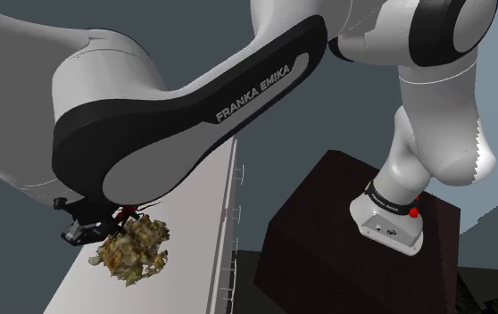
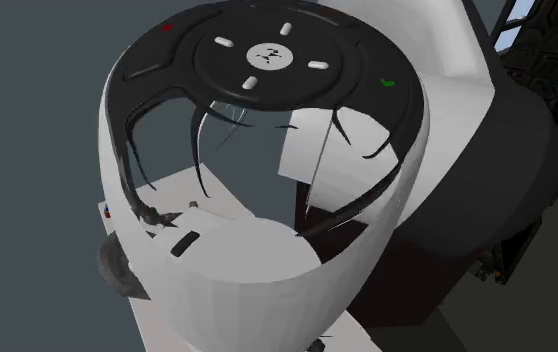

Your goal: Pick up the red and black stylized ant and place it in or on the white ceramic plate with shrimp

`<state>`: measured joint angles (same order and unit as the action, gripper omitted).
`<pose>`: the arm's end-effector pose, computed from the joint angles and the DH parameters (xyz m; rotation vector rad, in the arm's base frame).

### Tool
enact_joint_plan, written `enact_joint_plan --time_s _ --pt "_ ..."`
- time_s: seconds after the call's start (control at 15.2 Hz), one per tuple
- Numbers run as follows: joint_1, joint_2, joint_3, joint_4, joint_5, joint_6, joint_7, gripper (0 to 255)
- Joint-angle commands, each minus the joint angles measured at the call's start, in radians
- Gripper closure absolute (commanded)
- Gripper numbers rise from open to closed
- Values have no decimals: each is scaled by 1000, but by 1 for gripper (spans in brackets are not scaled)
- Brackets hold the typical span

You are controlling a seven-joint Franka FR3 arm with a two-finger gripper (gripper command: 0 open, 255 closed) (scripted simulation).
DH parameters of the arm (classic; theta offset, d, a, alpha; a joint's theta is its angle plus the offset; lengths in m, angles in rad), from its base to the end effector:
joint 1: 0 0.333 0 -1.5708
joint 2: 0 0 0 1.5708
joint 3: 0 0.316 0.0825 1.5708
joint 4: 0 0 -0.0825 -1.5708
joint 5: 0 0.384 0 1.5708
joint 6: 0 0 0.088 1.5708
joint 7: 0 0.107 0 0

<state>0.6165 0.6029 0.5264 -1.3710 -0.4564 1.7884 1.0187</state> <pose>0.3897 0.5839 0.3910 2.9662 0.2740 0.1209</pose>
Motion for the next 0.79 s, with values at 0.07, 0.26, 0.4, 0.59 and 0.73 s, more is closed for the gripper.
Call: enact_joint_plan --time_s 0.07,0.26,0.4,0.59,0.73 --pt "1 14 -4 -18 -8 30 10 255" --pt "0 26 -9 -39 -16 61 19 255" --pt "0 30 -10 -46 -19 71 22 255" --pt "0 30 -10 -46 -19 71 22 255" --pt "0 30 -10 -46 -19 71 22 255"
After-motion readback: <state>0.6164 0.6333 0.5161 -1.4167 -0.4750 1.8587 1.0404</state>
